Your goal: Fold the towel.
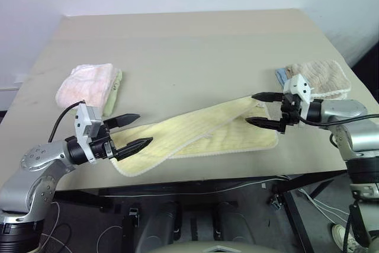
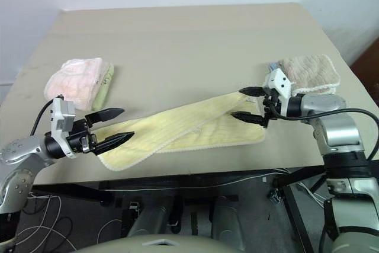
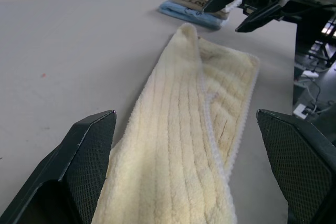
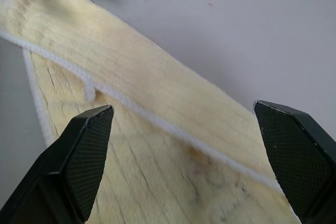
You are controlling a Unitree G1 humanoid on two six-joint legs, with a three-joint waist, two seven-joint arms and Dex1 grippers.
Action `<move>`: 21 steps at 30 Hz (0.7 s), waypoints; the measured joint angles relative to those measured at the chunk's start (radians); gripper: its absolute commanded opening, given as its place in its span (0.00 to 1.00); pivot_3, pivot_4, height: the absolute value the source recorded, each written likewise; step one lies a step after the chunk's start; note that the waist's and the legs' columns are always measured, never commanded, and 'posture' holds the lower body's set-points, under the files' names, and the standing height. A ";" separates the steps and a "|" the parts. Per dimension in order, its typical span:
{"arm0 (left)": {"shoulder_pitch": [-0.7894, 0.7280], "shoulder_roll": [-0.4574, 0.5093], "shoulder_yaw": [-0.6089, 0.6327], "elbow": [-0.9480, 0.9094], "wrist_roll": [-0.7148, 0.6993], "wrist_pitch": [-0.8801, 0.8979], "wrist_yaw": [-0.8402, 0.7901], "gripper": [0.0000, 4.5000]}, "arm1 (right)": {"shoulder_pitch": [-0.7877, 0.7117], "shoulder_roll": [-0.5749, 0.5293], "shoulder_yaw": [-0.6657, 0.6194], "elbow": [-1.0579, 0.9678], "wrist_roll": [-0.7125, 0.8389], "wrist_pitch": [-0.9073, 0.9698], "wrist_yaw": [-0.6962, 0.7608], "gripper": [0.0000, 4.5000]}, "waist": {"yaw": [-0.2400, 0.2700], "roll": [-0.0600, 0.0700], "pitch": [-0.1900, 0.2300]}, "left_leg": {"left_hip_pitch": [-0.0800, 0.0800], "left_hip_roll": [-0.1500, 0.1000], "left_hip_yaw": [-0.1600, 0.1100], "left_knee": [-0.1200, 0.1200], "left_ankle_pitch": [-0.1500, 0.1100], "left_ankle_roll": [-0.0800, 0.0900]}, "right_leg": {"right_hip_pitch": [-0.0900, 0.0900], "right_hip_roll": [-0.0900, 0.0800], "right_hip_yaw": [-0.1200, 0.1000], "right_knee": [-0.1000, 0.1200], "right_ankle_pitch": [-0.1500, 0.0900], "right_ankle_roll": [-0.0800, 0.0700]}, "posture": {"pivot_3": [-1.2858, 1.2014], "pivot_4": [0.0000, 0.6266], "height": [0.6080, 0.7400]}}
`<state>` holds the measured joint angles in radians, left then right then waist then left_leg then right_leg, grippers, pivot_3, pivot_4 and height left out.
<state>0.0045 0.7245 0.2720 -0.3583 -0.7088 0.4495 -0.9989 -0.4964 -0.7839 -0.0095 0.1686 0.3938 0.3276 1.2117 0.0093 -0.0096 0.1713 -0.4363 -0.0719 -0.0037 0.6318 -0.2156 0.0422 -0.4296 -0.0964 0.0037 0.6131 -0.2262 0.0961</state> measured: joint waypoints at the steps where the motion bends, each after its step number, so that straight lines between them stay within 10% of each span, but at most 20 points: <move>1: 0.000 0.000 0.000 0.000 0.000 0.000 0.000 0.99 | 0.000 0.000 0.000 0.000 0.000 0.000 0.000 1.00 | 0.000 0.000 0.000 | 0.000 0.000 0.000 0.000 0.000 0.000 | 0.000 0.000 0.000 0.000 0.000 0.000 | 0.52 0.24 1.00; 21: -0.008 -0.020 0.006 0.005 0.023 -0.030 0.009 0.99 | -0.169 -0.019 0.043 0.337 -0.225 -0.207 -0.060 1.00 | -0.004 0.000 0.000 | 0.000 0.000 0.000 0.000 0.000 0.000 | 0.000 0.000 0.000 0.000 0.000 0.000 | 0.52 0.24 1.00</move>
<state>-0.0031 0.7042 0.2782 -0.3533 -0.6862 0.4199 -0.9896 -0.6658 -0.8033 0.0338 0.5053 0.1688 0.1210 1.1514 0.0054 -0.0094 0.1713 -0.4360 -0.0721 -0.0035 0.6315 -0.2153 0.0417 -0.4297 -0.0961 0.0033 0.6131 -0.2262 0.0961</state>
